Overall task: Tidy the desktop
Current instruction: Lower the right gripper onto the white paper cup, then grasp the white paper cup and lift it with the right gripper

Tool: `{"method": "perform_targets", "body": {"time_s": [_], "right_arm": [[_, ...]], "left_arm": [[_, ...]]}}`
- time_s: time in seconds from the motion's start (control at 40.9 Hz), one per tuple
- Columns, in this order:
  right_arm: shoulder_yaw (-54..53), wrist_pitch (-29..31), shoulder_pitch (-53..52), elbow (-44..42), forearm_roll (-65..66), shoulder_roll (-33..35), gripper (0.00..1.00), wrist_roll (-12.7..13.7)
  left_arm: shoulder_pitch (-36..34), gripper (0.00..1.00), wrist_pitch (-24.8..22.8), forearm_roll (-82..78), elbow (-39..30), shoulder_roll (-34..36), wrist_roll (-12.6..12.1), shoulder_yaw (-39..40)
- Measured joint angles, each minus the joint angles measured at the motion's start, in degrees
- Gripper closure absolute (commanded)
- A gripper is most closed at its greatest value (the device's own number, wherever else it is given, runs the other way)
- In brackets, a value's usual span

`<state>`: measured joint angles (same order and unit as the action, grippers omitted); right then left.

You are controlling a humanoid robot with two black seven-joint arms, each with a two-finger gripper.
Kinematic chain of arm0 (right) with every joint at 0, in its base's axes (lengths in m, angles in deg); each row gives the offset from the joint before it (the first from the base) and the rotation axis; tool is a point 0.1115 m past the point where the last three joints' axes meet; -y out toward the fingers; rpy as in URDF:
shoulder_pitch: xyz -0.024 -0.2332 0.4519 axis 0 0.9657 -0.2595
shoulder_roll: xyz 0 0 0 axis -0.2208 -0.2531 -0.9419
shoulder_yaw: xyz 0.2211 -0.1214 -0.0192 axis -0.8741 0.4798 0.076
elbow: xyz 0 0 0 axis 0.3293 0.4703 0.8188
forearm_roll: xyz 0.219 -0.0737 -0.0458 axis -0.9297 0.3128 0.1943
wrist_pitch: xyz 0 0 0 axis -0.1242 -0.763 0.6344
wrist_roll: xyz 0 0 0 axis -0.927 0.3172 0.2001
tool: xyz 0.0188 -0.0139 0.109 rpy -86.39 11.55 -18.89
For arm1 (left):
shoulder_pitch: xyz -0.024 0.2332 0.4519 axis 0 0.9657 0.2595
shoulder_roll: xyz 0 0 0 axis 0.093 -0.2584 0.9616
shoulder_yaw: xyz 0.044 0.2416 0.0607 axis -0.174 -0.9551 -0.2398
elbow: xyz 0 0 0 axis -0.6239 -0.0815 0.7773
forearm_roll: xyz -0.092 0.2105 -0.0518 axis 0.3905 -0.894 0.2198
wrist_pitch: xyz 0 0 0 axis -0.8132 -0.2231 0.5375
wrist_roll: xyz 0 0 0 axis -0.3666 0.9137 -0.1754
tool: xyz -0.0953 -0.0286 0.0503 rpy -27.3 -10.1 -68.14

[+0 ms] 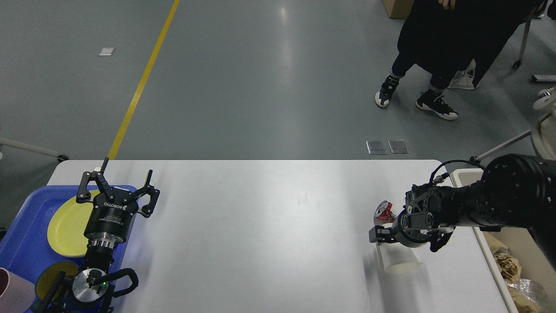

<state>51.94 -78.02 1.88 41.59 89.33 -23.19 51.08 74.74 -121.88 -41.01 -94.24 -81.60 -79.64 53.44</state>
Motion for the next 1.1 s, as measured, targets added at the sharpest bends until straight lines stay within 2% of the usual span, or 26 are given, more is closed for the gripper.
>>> {"method": "perform_targets", "body": {"time_s": [0.073, 0.244, 0.342, 0.391, 0.44, 0.562, 0.709, 1.099], "right_arm": [[0.0, 0.0, 0.1, -0.1, 0.2, 0.0, 0.03, 0.0], [-0.2, 0.0, 0.6, 0.0, 0.2, -0.4, 0.15, 0.0], [-0.3, 0.0, 0.7, 0.1, 0.2, -0.7, 0.17, 0.0], [-0.3, 0.0, 0.7, 0.2, 0.2, -0.9, 0.23, 0.0], [-0.3, 0.0, 0.7, 0.2, 0.1, -0.9, 0.32, 0.0], [-0.3, 0.2, 0.8, 0.3, 0.1, -0.9, 0.6, 0.0], [-0.4, 0.7, 0.7, 0.8, 0.0, -1.1, 0.98, 0.0], [-0.5, 1.2, -4.9, 7.6, -6.3, 1.0, 1.0, 0.0]], "left_arm": [[0.0, 0.04, 0.0, 0.0, 0.0, 0.0, 0.0, 0.0], [0.0, 0.04, 0.0, 0.0, 0.0, 0.0, 0.0, 0.0], [0.0, 0.04, 0.0, 0.0, 0.0, 0.0, -0.1, 0.0], [0.0, 0.04, 0.0, 0.0, 0.1, 0.0, -0.1, 0.0], [0.0, 0.04, 0.0, 0.0, 0.1, 0.0, -0.1, 0.0], [0.0, 0.04, 0.0, 0.0, 0.1, 0.0, -0.1, 0.0], [0.0, 0.04, 0.0, 0.0, 0.1, 0.0, -0.1, 0.0], [0.0, 0.04, 0.0, 0.0, 0.1, 0.0, -0.1, 0.0]]}}
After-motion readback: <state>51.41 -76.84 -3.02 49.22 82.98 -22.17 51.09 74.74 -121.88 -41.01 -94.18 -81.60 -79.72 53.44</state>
